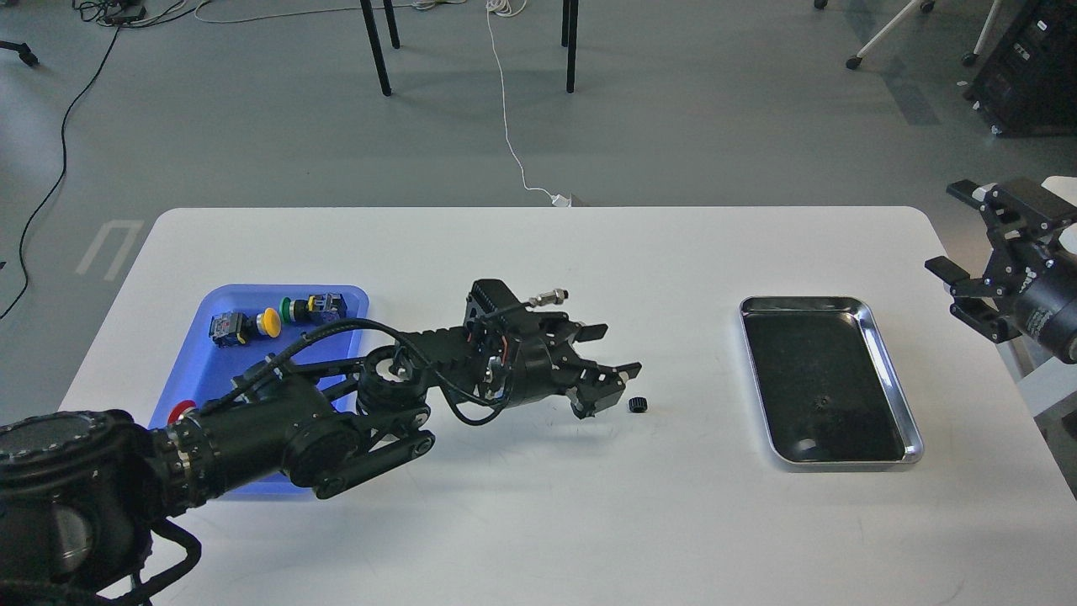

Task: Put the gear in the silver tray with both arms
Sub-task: 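Release the gear on the table and raise the left arm, then lower the right gripper onto the gear on the table and grasp it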

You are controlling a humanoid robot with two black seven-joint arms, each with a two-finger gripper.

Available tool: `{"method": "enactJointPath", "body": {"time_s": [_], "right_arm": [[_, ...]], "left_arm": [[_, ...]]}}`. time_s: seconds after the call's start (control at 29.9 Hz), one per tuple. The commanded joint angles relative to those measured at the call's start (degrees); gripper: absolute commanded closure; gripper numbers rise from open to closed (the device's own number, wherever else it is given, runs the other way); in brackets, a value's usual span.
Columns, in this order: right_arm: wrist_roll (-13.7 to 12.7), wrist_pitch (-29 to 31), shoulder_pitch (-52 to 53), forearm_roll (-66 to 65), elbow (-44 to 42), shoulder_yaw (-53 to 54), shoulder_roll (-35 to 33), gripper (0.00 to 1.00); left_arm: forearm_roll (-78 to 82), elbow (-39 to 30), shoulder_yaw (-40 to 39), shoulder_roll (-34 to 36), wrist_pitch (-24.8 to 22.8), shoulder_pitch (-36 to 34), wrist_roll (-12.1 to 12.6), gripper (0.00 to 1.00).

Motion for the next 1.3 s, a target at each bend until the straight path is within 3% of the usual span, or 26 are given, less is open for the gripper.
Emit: {"method": "enactJointPath", "body": {"time_s": [0.0,0.27,0.3,0.47,0.7,0.94,1.07,1.2,1.27], "right_arm": [[-1.20,0.39,4.48,-1.75,-0.82,-1.67,3.26,0.03],[-1.20,0.74,26.64,-8.26,-6.28,-21.10,7.58,0.03],[-1.20,0.74,33.61,-8.26,-8.36,-28.76,10.10,0.03],[-1.02,0.74,45.96,-8.44,-12.51,-41.29,20.03,0.03],[-0.67,0.74,58.36,-11.77,-17.35,-56.06,37.70,0.03],[-0.15,0.74,65.31,-16.07,-17.79,-70.47,52.82,0.02],[1.52,-0.40,65.41,-23.45,-17.79,-77.42,58.72,0.03],[4.33,-4.00,64.62,-28.30,-18.40,-84.80,62.94,0.03],[4.51,-4.80,64.35,-28.48,-19.10,-87.45,64.61,0.04]], "left_arm": [[-14.52,-0.34,-2.85,3.87,0.25,-1.80,-0.04,0.15],[-52.53,-0.43,-12.44,11.43,-1.34,-2.33,-2.59,0.07],[-61.49,-0.43,-14.26,13.96,-3.51,-2.33,-2.68,0.07],[-76.85,0.09,-20.60,18.02,-8.27,-2.15,-2.42,0.04],[-90.65,1.68,-23.95,22.24,-9.51,-1.71,-2.15,0.03],[-107.89,2.55,-24.92,24.18,-12.57,-0.84,-1.71,0.03],[-108.78,4.93,-25.00,24.79,-19.43,-0.05,-2.06,0.03],[-108.87,5.02,-25.27,25.76,-21.02,0.83,-2.33,0.03],[-108.87,5.02,-26.14,25.85,-21.11,1.36,-2.33,0.03]]}}
